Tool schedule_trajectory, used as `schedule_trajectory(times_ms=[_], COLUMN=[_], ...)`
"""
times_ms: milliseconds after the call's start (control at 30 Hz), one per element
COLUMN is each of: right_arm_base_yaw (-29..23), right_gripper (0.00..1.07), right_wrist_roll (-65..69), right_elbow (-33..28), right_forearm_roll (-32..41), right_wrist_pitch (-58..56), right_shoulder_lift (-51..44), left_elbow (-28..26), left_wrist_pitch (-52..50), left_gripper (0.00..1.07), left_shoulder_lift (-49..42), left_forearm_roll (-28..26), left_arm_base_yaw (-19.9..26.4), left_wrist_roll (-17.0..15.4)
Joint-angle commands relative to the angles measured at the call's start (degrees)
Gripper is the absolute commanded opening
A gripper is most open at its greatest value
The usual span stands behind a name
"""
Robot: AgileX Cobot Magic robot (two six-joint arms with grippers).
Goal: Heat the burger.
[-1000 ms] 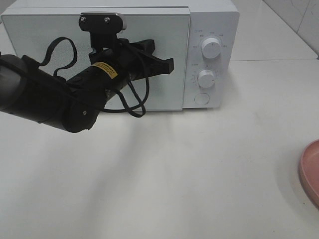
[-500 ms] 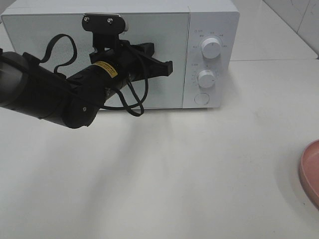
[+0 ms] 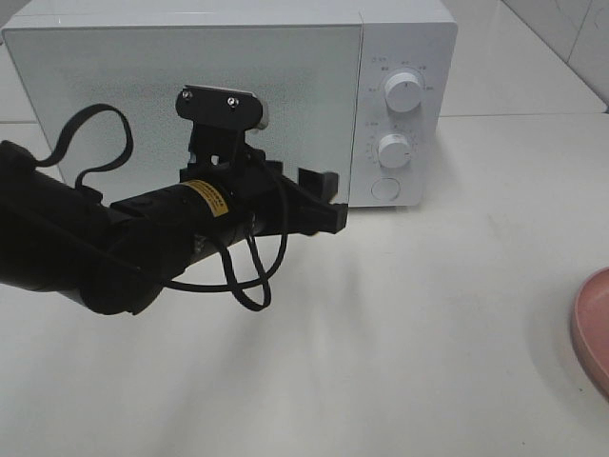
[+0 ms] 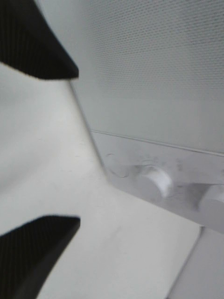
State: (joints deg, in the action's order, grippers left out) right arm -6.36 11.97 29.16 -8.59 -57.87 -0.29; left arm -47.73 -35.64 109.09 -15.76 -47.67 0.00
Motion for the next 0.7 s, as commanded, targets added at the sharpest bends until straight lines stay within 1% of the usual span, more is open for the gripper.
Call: schedule_trajectory(times_ms=[33, 67, 100, 133, 167, 200, 233, 267, 300, 333, 367, 400, 433, 467, 500, 567, 633, 667, 700], right_arm_base_yaw=[0.5, 0.5, 0.5, 0.5, 0.5, 0.5, 0.5, 0.5, 0.5, 0.5, 0.5, 0.5, 0.5, 0.5, 0.5, 0.5, 0.5, 0.5, 0.5], right_gripper=[0.76, 0.76, 0.76, 0.76, 0.76, 0.76, 0.76, 0.76, 0.76, 0.76, 0.76, 0.76, 0.76, 0.76, 0.76, 0.76, 0.76, 0.76, 0.76], right_wrist_roll=[-0.2, -0.2, -0.2, -0.2, -0.2, -0.2, -0.2, -0.2, -0.2, -0.2, -0.2, -0.2, -0.2, -0.2, -0.2, -0.2, -0.2, -0.2, -0.2], right_elbow=[-0.1, -0.1, -0.1, -0.1, -0.1, -0.1, -0.1, -0.1, -0.1, -0.1, -0.1, -0.1, -0.1, -0.1, -0.1, -0.1, -0.1, -0.1, -0.1], right_forearm_roll=[0.1, 0.1, 0.1, 0.1, 0.1, 0.1, 0.1, 0.1, 0.1, 0.1, 0.1, 0.1, 0.1, 0.1, 0.1, 0.1, 0.1, 0.1, 0.1], right_wrist_pitch=[0.1, 0.1, 0.1, 0.1, 0.1, 0.1, 0.1, 0.1, 0.1, 0.1, 0.1, 0.1, 0.1, 0.1, 0.1, 0.1, 0.1, 0.1, 0.1], right_shoulder_lift=[-1.4, -1.4, -1.4, -1.4, -1.4, -1.4, -1.4, -1.4, -1.4, -1.4, -1.4, -1.4, -1.4, -1.4, -1.4, -1.4, -1.4, -1.4, -1.4], left_elbow=[0.2, 0.1, 0.1, 0.1, 0.1, 0.1, 0.1, 0.1, 0.1, 0.1, 0.1, 0.1, 0.1, 0.1, 0.1, 0.1, 0.1, 0.1, 0.1], left_wrist_pitch=[17.9, 22.0, 22.0, 29.5, 33.5, 33.5, 41.1, 45.3, 45.3, 53.2, 53.2, 58.6, 61.0, 61.0, 64.1, 65.3, 71.1, 71.1, 74.6], left_gripper=[0.99, 0.99, 0.99, 0.99, 0.99, 0.99, 0.99, 0.99, 0.99, 0.99, 0.99, 0.99, 0.99, 0.99, 0.99, 0.99, 0.99, 0.99, 0.99], left_shoulder_lift=[-4.3, -5.1, -5.1, -7.2, -8.0, -8.0, -10.0, -11.0, -11.0, -13.0, -13.0, -15.0, -16.2, -16.2, -18.6, -19.8, -23.4, -23.4, -26.4], left_forearm_roll=[0.2, 0.5, 0.5, 1.8, 2.2, 2.2, 3.3, 3.7, 3.7, 4.3, 4.3, 5.3, 6.3, 6.3, 8.6, 9.6, 11.4, 11.4, 12.7], left_arm_base_yaw=[0.3, 0.7, 0.7, 1.9, 2.5, 2.5, 4.1, 4.9, 4.9, 6.8, 6.8, 8.5, 9.3, 9.3, 10.7, 11.3, 12.8, 12.8, 13.9], left_wrist_roll=[0.0, 0.0, 0.0, 0.0, 0.0, 0.0, 0.0, 0.0, 0.0, 0.0, 0.0, 0.0, 0.0, 0.0, 0.0, 0.0, 0.0, 0.0, 0.0])
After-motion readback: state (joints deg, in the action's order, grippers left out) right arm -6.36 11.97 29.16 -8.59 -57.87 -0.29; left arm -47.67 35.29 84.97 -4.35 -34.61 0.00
